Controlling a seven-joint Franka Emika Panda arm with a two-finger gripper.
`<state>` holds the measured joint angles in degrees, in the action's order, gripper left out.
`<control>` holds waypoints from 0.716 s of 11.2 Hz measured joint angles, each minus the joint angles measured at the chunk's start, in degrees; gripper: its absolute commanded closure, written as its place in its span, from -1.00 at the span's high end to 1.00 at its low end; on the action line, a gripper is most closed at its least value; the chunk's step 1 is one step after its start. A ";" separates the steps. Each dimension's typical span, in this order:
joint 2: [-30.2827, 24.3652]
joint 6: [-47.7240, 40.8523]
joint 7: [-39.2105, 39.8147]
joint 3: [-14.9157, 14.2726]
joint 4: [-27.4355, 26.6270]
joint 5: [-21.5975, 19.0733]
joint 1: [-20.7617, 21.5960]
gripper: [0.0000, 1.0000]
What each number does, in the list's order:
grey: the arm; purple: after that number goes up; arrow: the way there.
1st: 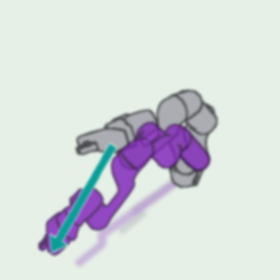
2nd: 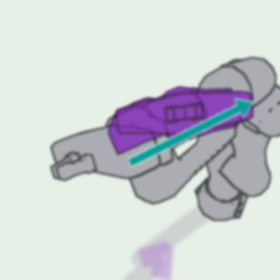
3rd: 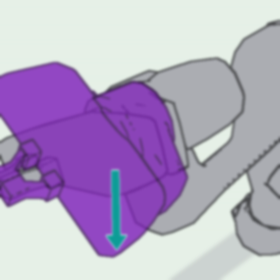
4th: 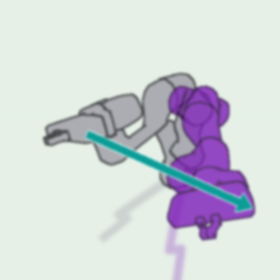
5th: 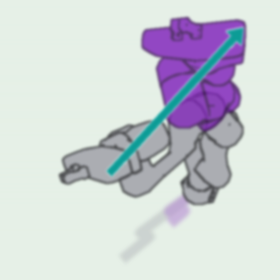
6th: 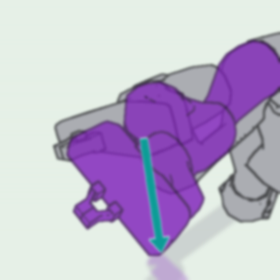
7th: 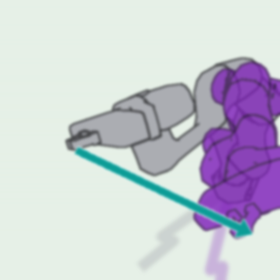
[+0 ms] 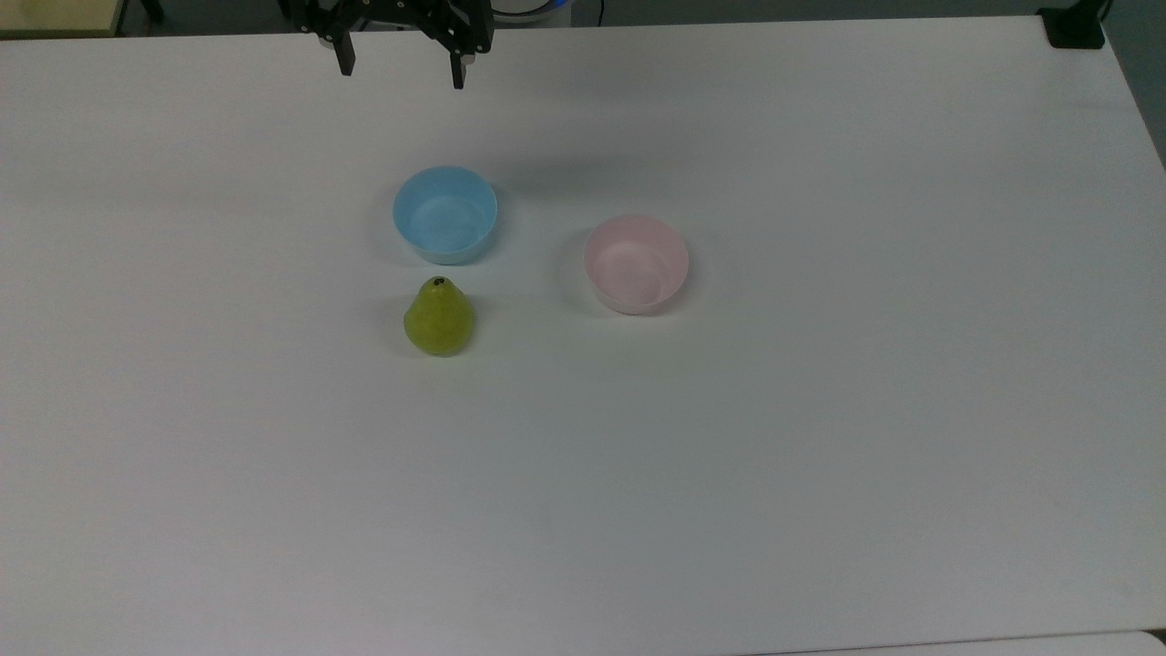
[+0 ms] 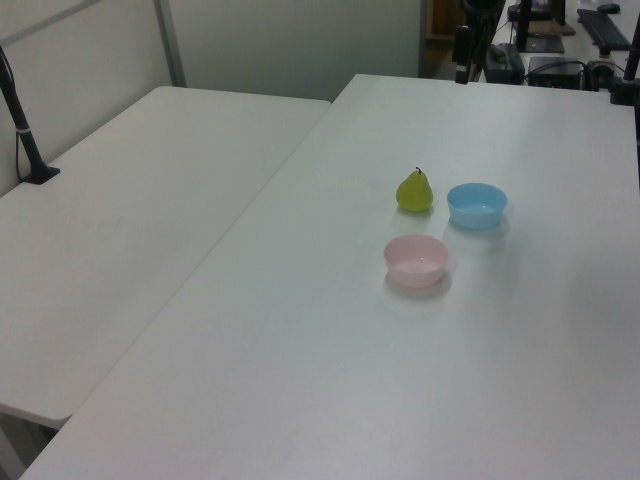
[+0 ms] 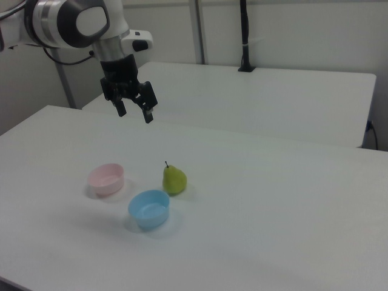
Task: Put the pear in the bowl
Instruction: 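Move the open gripper down toward the green pear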
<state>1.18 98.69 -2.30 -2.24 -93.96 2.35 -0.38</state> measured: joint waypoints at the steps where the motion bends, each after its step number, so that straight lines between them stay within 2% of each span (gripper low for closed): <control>1: 0.00 0.00 0.00 0.00 0.00 0.00 0.00 1.00; 8: 0.61 0.01 0.71 -0.13 0.00 0.00 0.00 1.00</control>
<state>1.79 98.70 -1.60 -2.38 -93.96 2.35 -0.38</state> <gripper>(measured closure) 0.000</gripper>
